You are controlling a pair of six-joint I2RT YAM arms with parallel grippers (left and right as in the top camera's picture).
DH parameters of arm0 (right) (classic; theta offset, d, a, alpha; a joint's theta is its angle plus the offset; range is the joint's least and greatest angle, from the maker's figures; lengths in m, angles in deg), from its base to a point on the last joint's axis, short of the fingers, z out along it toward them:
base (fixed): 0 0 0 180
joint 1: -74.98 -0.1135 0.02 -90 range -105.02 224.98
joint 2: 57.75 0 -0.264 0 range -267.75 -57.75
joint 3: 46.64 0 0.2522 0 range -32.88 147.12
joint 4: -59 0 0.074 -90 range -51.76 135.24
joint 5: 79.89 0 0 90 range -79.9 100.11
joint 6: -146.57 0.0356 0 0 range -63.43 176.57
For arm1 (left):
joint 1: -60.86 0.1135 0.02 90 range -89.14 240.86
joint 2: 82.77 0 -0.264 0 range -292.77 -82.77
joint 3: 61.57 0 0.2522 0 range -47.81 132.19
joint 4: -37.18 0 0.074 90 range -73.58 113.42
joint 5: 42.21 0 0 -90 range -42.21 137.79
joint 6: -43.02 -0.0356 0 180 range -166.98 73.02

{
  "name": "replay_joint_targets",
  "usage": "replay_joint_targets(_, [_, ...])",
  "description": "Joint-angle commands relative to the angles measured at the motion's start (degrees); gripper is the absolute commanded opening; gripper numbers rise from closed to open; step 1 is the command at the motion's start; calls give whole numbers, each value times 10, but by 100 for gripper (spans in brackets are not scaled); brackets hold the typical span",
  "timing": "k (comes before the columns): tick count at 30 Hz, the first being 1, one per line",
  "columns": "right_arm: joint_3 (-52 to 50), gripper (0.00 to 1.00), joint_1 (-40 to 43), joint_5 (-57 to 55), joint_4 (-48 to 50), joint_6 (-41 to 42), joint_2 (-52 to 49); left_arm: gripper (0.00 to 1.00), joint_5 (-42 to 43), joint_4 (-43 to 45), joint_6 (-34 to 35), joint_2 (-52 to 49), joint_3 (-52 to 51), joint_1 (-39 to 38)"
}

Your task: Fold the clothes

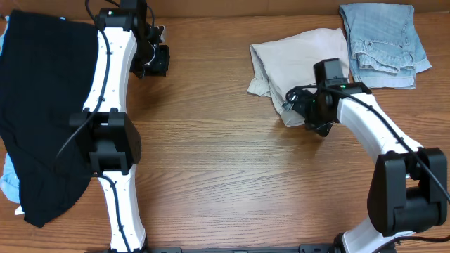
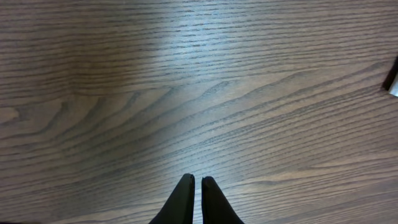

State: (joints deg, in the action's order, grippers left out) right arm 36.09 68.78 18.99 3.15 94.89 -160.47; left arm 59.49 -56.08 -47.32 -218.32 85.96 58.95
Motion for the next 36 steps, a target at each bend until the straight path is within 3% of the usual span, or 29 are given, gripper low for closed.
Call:
replay_joint_targets(1, [-23,100,40,-18,39,9,5,8,-3,0,4,7,10,-7])
replay_joint_targets(12, [-94,100,52,-9,280,21,-36,8,-3,1,4,7,10,-7])
replay_joint_targets(17, [-94,99,43,-14,373,54,-102,8,-3,1,4,7,10,-7])
replay_joint_targets(20, [-94,94,43,-13,430,73,-152,8,-3,0,4,7,10,-7])
replay_joint_targets(21, [-94,90,43,-13,446,80,-165,8,-3,0,4,7,9,-7])
replay_joint_targets(23, [-94,72,43,-13,481,99,-186,7,-3,0,4,7,9,-7])
replay_joint_targets(25, [-93,23,46,-6,516,118,-198,7,-3,0,3,7,9,-7])
replay_joint_targets(26, [-93,4,49,2,537,119,-199,7,-3,0,3,7,9,-7])
replay_joint_targets(30, [-78,4,63,59,575,95,-190,7,-3,0,3,7,9,-7])
replay_joint_targets(36, [-21,4,95,207,529,15,-131,5,-3,2,4,7,9,-7])
